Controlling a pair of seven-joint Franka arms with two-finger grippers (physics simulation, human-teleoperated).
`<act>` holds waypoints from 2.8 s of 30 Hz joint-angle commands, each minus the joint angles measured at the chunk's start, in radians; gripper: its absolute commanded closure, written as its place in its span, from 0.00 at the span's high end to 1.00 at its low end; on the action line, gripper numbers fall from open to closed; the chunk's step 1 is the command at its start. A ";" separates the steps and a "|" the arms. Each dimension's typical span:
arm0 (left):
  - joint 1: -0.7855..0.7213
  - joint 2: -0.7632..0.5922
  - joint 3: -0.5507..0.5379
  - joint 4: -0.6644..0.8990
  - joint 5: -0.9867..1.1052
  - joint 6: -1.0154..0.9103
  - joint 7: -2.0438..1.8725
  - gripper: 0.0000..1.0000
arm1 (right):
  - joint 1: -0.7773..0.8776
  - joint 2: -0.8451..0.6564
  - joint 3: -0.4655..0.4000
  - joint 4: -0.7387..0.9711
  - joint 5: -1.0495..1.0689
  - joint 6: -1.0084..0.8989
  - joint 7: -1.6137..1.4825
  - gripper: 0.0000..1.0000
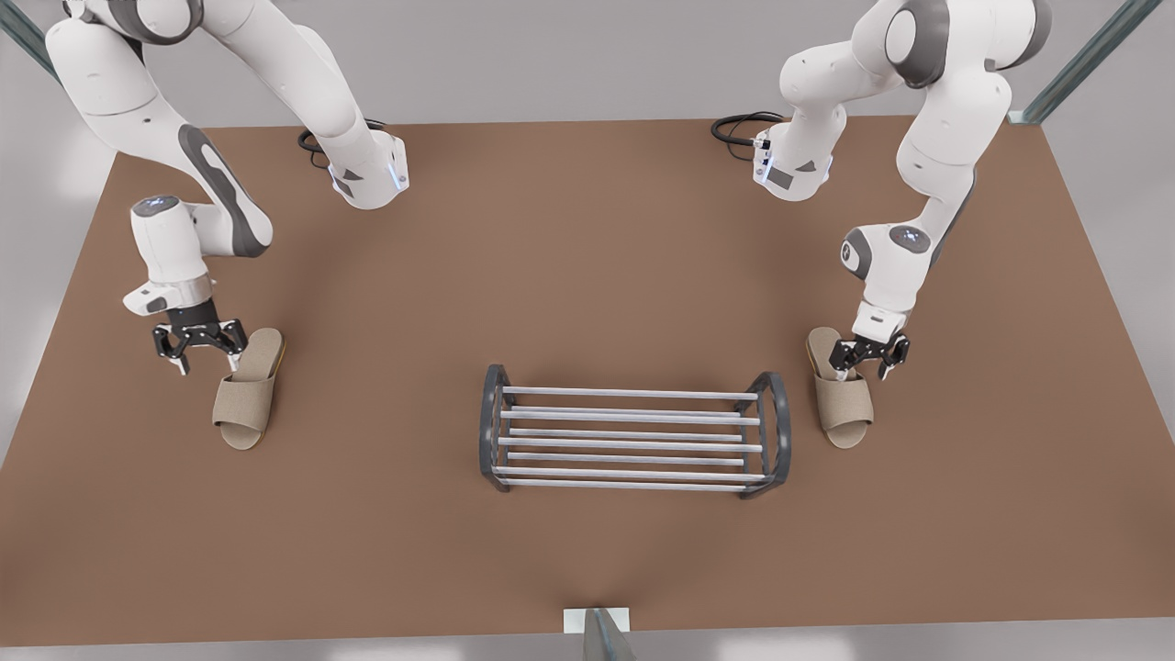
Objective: Place the right shoe on the shoe rack with the right arm, and place the left shoe on the shoe rack with the left arm
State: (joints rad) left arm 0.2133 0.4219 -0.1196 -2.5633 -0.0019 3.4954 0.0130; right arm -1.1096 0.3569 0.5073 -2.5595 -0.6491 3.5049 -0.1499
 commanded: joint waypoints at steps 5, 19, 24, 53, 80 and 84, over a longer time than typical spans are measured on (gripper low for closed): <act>-0.002 0.009 -0.002 0.012 0.005 0.001 0.007 1.00 | -0.012 0.079 -0.001 0.048 -0.014 0.005 -0.048 1.00; 0.005 0.008 0.000 0.023 0.000 0.001 0.007 0.27 | -0.111 0.146 -0.001 0.064 -0.129 0.006 -0.054 1.00; 0.037 -0.006 -0.005 0.055 -0.007 0.001 0.004 0.21 | -0.116 0.160 -0.004 0.067 -0.136 0.006 -0.054 1.00; -0.546 -0.101 -0.086 0.943 0.597 -1.251 -1.081 0.21 | -0.111 0.263 -0.013 0.122 -0.141 0.005 -0.054 1.00; -0.578 0.006 -0.083 0.847 0.961 -1.145 -1.372 0.21 | -0.102 0.320 -0.004 0.136 -0.113 0.005 -0.048 1.00; -0.577 -0.003 -0.083 0.811 0.971 -1.107 -1.389 0.21 | -0.104 0.320 -0.003 0.137 -0.113 0.005 -0.046 1.00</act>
State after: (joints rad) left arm -0.3625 0.4210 -0.2024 -1.7473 0.9596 2.3566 -1.1605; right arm -1.2132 0.6769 0.5039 -2.4231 -0.7647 3.5104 -0.1977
